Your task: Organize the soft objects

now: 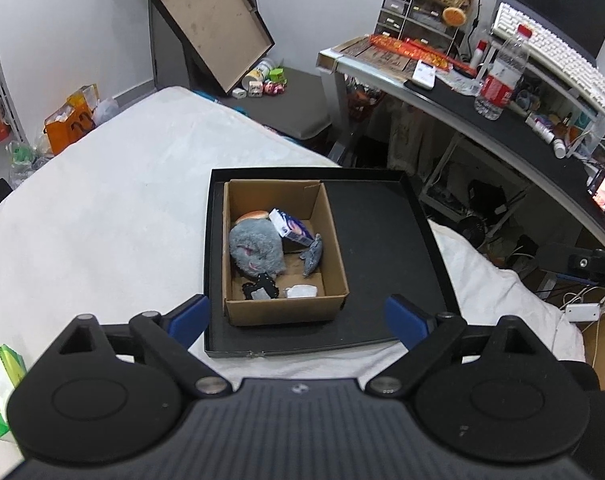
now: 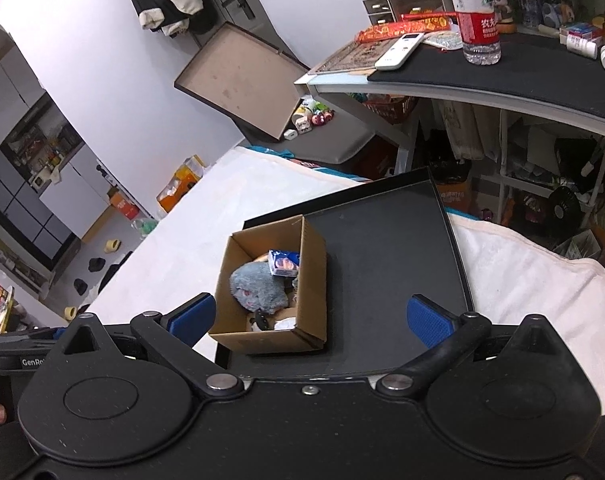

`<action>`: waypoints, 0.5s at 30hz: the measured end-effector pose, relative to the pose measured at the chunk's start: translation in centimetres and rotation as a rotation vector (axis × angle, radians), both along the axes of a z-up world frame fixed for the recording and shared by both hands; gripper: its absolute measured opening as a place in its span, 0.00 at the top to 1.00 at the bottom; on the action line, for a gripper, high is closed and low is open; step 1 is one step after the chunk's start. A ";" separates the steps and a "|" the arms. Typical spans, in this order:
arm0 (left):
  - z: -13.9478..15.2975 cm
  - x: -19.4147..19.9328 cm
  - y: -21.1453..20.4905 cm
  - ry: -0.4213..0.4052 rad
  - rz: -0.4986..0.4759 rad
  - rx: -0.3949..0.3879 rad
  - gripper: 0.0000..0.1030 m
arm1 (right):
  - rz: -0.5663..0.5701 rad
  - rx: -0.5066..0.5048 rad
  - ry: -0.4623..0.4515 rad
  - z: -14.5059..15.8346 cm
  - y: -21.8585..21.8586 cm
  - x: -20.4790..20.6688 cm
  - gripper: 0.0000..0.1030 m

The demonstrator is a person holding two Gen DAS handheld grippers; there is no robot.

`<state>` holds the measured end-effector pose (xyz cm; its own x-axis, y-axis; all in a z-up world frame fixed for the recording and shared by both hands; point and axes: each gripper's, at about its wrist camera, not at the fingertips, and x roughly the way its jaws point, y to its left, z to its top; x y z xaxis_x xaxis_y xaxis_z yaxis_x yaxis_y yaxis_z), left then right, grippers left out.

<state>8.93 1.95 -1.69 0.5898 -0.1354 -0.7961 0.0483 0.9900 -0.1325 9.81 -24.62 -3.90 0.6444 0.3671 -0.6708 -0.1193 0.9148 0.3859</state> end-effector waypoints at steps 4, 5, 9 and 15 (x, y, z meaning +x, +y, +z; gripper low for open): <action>0.8 -1.1 -0.3 -0.018 0.008 -0.011 0.08 | 0.001 -0.006 -0.008 0.9 0.3 -1.0 0.00; 0.9 -1.3 -0.4 -0.022 0.010 -0.015 0.08 | 0.002 -0.006 -0.010 1.0 0.4 -1.2 0.00; 1.5 -2.3 -1.0 -0.039 0.013 -0.013 0.07 | 0.012 -0.004 -0.018 1.6 0.7 -2.1 0.00; 2.2 -3.5 -1.6 -0.065 0.030 -0.003 0.07 | 0.017 -0.031 -0.037 2.3 1.2 -3.1 0.00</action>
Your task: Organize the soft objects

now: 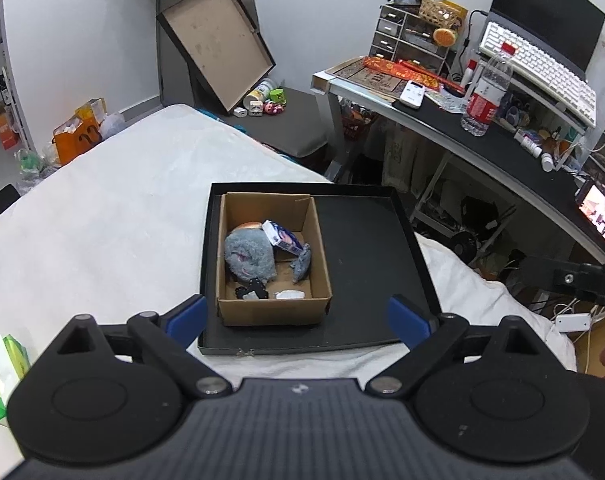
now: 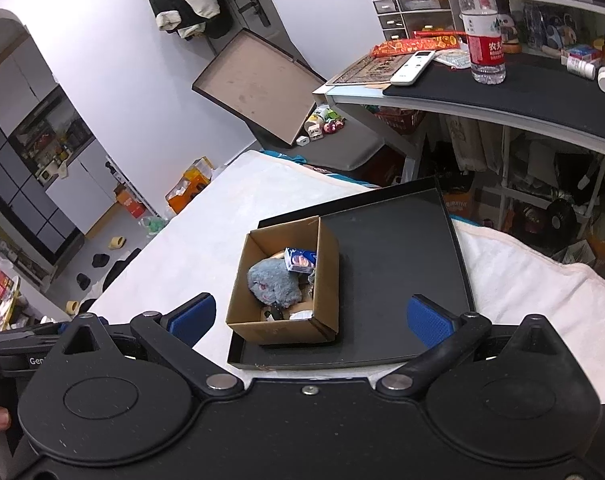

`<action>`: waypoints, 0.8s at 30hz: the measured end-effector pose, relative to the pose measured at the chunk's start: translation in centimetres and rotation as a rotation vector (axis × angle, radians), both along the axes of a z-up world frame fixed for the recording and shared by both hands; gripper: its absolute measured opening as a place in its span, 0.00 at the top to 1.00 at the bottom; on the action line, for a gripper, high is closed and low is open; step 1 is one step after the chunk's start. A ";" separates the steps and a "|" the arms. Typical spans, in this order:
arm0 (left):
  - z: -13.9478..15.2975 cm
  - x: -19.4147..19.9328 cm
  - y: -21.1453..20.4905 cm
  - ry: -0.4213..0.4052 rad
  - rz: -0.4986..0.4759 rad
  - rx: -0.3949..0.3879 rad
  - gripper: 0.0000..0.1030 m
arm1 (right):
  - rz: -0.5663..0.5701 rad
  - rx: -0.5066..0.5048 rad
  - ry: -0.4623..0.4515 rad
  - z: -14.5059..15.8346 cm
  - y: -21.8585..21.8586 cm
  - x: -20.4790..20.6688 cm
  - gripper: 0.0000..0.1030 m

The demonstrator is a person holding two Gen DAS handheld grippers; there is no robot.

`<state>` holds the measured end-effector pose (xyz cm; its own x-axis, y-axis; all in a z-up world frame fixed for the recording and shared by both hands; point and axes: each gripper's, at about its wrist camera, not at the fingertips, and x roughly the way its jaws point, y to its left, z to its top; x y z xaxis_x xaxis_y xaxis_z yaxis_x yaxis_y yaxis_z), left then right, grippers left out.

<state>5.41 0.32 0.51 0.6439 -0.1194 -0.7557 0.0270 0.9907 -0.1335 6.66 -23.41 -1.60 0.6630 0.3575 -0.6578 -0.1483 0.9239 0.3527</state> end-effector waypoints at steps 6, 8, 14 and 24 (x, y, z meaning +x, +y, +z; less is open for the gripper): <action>0.3 -1.1 -0.9 -0.020 -0.010 0.006 0.06 | -0.011 -0.023 -0.021 0.6 0.0 -0.9 0.00; 0.4 -1.3 -1.0 -0.027 -0.003 0.020 0.06 | -0.006 -0.028 -0.029 0.7 0.0 -1.2 0.00; 0.7 -2.0 -1.3 -0.040 -0.006 0.038 0.06 | 0.010 -0.036 -0.039 0.7 0.1 -1.8 0.00; 0.8 -3.0 -0.9 -0.058 0.019 0.034 0.06 | 0.033 -0.082 -0.063 1.0 1.1 -2.9 0.00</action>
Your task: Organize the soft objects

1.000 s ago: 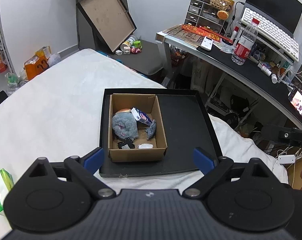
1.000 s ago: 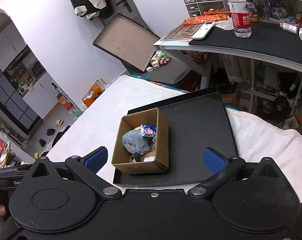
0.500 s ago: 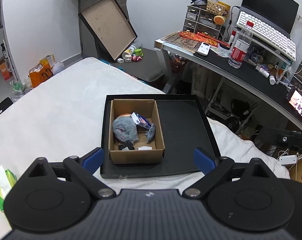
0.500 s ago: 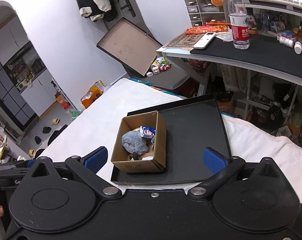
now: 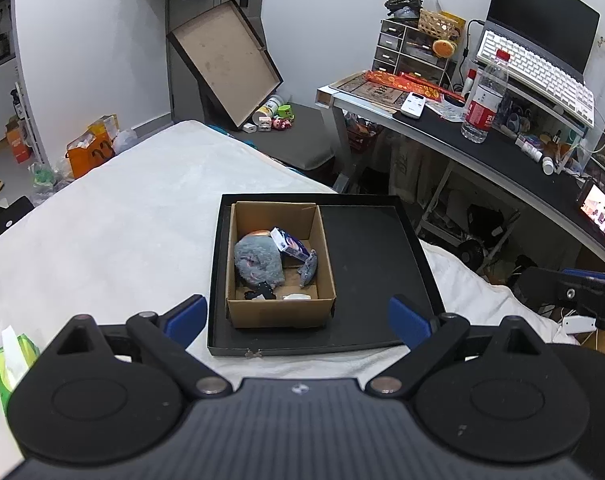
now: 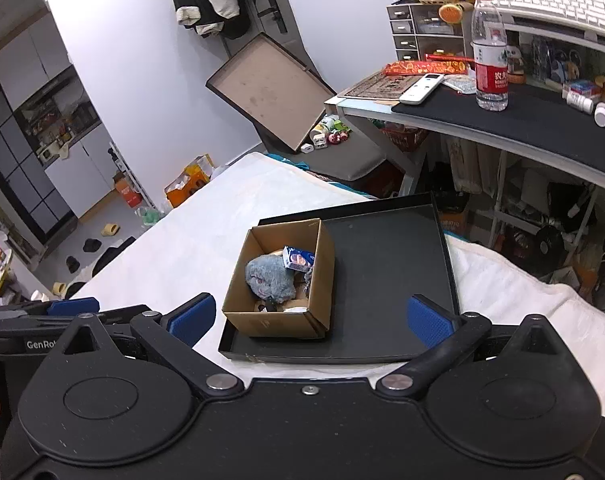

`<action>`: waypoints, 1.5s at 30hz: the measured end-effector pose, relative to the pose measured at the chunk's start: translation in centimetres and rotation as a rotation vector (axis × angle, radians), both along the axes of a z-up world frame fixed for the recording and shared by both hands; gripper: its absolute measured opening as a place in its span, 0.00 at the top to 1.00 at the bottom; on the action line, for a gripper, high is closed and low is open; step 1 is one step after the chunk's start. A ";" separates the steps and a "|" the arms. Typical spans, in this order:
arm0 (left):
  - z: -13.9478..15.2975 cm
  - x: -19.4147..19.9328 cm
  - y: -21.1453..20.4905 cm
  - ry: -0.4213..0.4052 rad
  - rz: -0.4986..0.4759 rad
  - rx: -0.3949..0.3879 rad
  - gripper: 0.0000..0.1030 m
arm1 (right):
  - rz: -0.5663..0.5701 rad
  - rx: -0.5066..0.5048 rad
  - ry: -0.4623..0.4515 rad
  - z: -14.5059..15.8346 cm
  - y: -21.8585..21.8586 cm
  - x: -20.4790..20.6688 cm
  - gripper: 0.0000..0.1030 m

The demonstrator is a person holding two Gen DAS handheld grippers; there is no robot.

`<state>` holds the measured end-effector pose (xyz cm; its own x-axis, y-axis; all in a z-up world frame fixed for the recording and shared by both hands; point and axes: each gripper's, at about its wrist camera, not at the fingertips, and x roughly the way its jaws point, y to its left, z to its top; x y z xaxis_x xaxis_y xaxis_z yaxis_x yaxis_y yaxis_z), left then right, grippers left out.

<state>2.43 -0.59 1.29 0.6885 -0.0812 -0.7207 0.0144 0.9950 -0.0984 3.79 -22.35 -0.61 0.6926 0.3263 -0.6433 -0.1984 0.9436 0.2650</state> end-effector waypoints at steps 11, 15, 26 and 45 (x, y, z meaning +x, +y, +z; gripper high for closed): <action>0.3 -0.7 0.4 -0.011 0.011 0.003 0.06 | 0.023 -0.028 -0.010 0.2 0.8 -1.0 0.00; 0.4 -0.8 0.4 -0.012 0.011 0.004 0.06 | 0.027 -0.034 -0.016 0.3 0.8 -1.2 0.00; 0.4 -0.9 0.4 -0.013 0.013 0.007 0.06 | 0.027 -0.027 -0.021 0.4 0.7 -1.6 0.00; 0.6 -1.1 0.5 -0.013 0.015 0.010 0.06 | 0.023 -0.017 -0.011 0.2 0.6 -1.6 0.00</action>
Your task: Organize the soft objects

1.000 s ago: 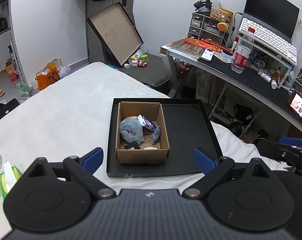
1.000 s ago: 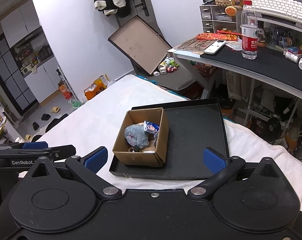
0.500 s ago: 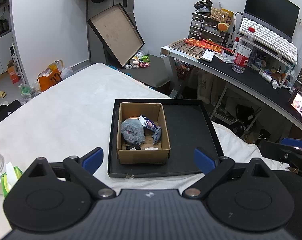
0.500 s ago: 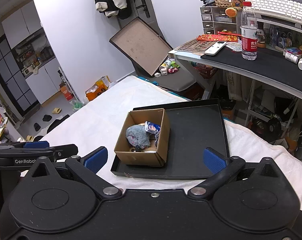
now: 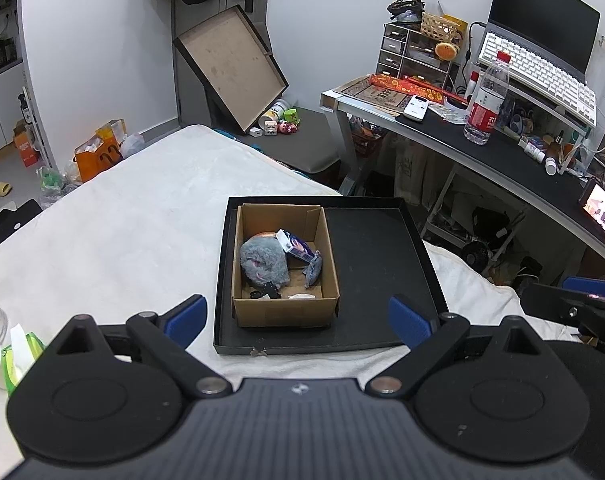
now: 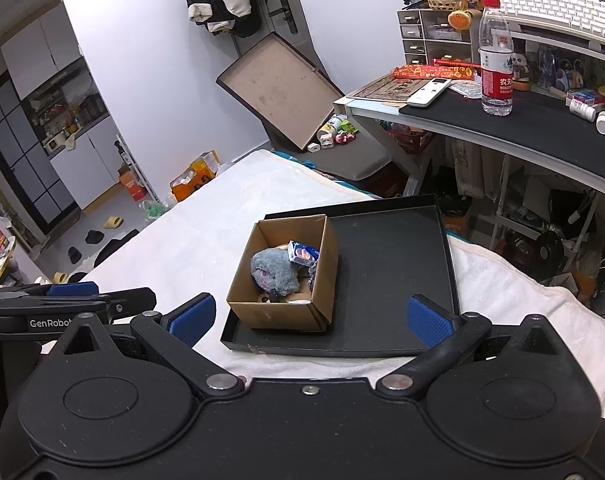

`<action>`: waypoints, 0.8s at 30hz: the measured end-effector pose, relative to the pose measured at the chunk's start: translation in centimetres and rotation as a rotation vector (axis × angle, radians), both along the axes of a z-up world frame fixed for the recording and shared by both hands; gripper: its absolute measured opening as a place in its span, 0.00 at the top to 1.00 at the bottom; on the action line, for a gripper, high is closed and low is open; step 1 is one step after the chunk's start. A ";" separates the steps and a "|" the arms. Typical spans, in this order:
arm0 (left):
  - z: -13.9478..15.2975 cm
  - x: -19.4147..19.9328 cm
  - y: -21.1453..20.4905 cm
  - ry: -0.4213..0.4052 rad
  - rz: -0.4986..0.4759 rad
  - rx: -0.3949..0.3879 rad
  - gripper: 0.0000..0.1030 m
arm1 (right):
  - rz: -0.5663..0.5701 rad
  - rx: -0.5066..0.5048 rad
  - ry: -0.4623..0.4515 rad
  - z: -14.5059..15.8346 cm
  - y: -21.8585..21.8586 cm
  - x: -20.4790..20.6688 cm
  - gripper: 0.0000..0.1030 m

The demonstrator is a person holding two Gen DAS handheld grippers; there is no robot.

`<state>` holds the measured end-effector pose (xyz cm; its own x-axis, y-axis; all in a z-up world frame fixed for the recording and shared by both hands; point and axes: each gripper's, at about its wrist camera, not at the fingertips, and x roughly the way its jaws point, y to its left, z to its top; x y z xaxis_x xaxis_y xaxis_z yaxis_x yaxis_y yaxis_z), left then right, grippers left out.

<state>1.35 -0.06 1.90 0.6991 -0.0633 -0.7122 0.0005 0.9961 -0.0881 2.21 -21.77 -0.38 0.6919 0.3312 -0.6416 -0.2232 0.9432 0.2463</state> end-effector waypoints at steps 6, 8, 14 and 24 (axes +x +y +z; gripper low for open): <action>0.0 0.0 0.0 0.000 0.000 -0.001 0.06 | -0.001 0.000 0.001 0.0 0.0 0.0 0.00; 0.0 0.0 0.0 -0.001 0.000 0.000 0.06 | 0.000 0.001 0.001 0.0 0.0 0.0 0.00; 0.0 -0.2 0.1 -0.003 0.001 0.004 0.06 | -0.001 0.000 0.000 0.1 -0.1 0.1 0.00; 0.0 -0.3 0.0 -0.003 0.001 0.005 0.06 | -0.002 0.005 0.001 0.1 -0.2 -0.1 0.00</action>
<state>1.08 -0.02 1.93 0.7016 -0.0586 -0.7101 -0.0004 0.9966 -0.0827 2.09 -21.95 -0.24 0.6921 0.3330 -0.6404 -0.2209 0.9424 0.2513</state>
